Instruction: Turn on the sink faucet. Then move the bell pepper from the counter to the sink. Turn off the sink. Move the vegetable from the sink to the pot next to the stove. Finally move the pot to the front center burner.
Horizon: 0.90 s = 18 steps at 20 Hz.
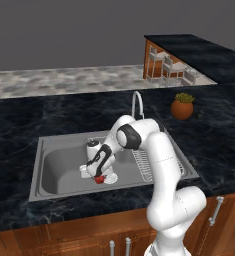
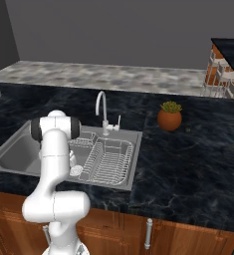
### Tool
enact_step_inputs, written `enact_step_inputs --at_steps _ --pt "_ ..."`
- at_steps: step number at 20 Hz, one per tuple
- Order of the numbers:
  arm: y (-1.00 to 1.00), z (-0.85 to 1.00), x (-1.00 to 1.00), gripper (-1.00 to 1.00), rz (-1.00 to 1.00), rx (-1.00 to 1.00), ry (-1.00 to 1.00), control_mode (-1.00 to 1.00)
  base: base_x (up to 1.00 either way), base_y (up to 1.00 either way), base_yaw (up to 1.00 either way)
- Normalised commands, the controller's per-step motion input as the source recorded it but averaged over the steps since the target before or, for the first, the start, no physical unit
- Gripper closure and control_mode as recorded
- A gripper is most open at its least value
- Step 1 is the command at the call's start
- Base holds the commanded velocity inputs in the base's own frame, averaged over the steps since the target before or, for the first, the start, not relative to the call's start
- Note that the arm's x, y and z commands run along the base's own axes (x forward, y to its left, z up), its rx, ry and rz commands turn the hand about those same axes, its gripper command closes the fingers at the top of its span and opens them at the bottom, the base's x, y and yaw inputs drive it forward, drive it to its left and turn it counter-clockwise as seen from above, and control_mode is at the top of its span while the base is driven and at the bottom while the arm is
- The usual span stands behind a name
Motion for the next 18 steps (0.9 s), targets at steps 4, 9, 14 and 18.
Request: enact_step_inputs --at_steps 4,9,14,18 --pt "-0.07 0.22 -0.02 1.0 0.0 0.07 -0.01 -1.0 0.0 0.0 0.0" --pt "-0.02 0.86 -0.21 1.0 0.0 0.06 -0.05 -1.0 0.0 0.0 0.0" --pt "0.0 0.94 -0.31 1.0 0.0 0.02 -0.02 -1.0 0.0 0.0 0.0" --pt "0.0 0.94 -0.36 1.0 0.0 0.0 -0.02 -1.0 0.0 0.0 0.0"
